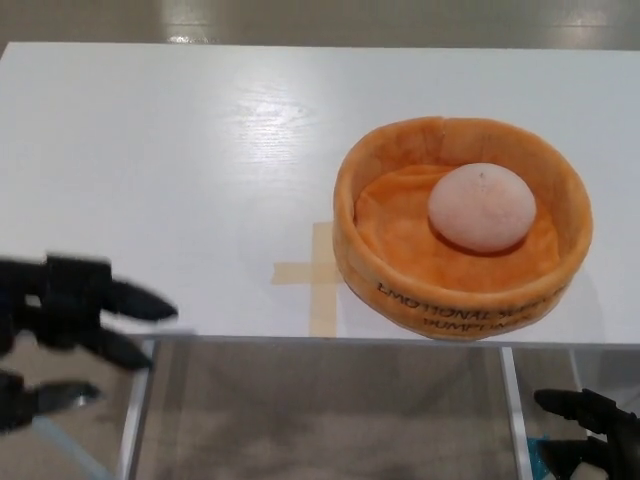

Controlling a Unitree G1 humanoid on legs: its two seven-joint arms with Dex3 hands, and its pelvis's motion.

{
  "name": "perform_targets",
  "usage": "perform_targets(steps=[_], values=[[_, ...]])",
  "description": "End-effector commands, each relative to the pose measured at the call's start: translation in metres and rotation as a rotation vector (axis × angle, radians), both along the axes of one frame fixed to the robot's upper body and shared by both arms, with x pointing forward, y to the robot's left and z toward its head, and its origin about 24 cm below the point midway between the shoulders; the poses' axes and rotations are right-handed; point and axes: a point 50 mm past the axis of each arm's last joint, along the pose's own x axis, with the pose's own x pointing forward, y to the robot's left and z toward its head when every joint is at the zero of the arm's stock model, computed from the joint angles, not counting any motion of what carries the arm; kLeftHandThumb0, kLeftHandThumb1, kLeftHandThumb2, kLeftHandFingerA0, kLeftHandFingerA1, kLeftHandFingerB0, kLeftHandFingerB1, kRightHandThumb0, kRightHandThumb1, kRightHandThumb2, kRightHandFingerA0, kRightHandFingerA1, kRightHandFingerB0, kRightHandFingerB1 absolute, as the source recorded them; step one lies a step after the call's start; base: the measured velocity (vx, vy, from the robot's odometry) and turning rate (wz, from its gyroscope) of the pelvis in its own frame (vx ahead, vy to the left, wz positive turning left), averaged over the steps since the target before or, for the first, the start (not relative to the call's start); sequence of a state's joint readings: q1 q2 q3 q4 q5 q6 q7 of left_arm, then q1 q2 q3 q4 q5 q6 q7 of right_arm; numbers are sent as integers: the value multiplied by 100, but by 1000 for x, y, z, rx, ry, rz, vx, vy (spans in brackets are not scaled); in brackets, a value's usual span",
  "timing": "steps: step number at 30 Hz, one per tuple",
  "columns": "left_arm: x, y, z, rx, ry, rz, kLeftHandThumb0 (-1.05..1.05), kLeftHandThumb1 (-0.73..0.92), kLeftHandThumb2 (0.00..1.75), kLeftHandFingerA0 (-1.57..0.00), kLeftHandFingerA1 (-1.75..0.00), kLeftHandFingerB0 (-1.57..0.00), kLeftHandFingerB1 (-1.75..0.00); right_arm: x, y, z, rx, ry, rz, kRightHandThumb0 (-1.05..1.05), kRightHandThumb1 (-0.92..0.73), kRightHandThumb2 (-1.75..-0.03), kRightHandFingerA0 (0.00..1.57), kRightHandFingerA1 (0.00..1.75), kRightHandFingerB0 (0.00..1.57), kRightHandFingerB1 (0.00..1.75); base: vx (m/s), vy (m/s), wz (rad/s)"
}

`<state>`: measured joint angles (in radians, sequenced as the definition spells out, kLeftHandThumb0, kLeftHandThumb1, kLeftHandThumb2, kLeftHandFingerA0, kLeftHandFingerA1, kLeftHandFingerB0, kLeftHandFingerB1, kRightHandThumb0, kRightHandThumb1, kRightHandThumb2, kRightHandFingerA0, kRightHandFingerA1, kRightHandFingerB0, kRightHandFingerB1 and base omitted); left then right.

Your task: Use the left hand to pick up the pink round toy on the left and place it inside the orange plate on the desk.

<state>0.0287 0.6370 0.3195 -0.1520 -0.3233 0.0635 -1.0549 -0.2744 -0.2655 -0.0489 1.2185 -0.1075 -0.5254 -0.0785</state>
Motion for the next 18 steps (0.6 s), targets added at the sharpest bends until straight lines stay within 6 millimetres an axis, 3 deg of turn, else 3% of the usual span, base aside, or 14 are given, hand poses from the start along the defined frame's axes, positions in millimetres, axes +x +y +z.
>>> perform_targets(steps=[1,6,11,13,15,18], values=[[-22,-12,-85,-239,467,-195,-24,67,60,-58,-48,-53,-37,-14,-9,-8,-10,54,-32,-14,-64,-59,67,63,61,50,0,0,0],[-21,-15,-115,-222,587,-145,-24,67,60,-60,-48,-52,-38,-17,-11,-11,-16,76,-32,-14,-64,-58,68,60,60,48,0,0,0],[-14,-16,-128,-214,619,-97,-25,65,59,-61,-50,-54,-38,-16,-11,-10,-30,76,-33,-14,-64,-58,69,61,60,47,0,0,0],[-11,-14,-132,-228,615,-37,-24,63,58,-61,-50,-56,-39,-16,-11,-10,-25,79,-34,-14,-65,-58,69,62,59,47,0,0,0],[2,-14,-146,-177,548,148,-24,64,59,-61,-45,-55,-38,-17,-11,-10,-12,72,-39,-13,-65,-59,67,63,61,49,0,0,0],[3,-14,-152,-144,518,181,-25,64,59,-61,-45,-54,-38,-18,-11,-11,-12,73,-37,-14,-64,-58,68,62,61,49,0,0,0]])
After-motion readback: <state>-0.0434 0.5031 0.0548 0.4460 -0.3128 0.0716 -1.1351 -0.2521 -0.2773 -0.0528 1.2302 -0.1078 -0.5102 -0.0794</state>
